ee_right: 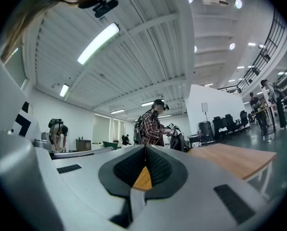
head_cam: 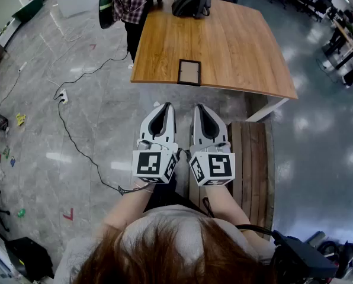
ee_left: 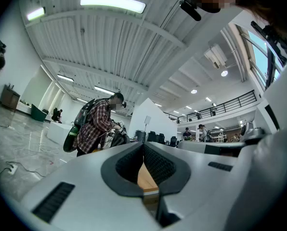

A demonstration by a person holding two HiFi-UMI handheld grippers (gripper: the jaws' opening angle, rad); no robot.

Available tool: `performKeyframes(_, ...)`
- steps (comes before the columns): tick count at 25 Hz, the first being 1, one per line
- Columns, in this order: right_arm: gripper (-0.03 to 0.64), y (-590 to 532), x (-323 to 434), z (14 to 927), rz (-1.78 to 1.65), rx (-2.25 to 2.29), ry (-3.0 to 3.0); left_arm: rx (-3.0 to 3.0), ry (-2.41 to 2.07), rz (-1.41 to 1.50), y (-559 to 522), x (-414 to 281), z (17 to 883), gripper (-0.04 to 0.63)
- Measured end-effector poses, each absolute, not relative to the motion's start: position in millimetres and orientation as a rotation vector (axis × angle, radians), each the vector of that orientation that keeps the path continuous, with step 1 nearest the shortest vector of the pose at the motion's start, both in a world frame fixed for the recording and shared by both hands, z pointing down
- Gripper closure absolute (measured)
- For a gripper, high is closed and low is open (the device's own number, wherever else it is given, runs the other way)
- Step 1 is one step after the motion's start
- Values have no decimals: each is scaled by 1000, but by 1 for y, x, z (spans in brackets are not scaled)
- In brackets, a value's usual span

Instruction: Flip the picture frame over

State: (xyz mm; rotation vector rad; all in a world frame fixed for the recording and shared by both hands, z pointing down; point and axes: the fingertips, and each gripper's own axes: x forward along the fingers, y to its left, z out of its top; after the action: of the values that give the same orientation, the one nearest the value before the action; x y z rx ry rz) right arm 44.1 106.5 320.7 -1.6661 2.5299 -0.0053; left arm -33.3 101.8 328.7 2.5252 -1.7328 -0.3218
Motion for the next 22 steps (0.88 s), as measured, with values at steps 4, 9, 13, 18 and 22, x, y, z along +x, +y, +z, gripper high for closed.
performKeyframes(4,601,55,35,322,-4,-1678,2524,2534,-1714,-322,49,-40,330,588)
performKeyframes(9,601,-24,26,321,9,-1719,2495,2570,-1677,-319,-32,-46,328,588)
performKeyframes(13,601,-75,28,320,7,-1767,2456,2608,-1631,-298,-85,-45,327,588)
performKeyframes(18,601,-111,36,318,-6,-1795,2449,2609,-1615,-294,-120,-39,324,588)
performKeyframes(22,601,-137,41,315,0,-1788,2461,2591,-1636,-302,-142,-38,323,588)
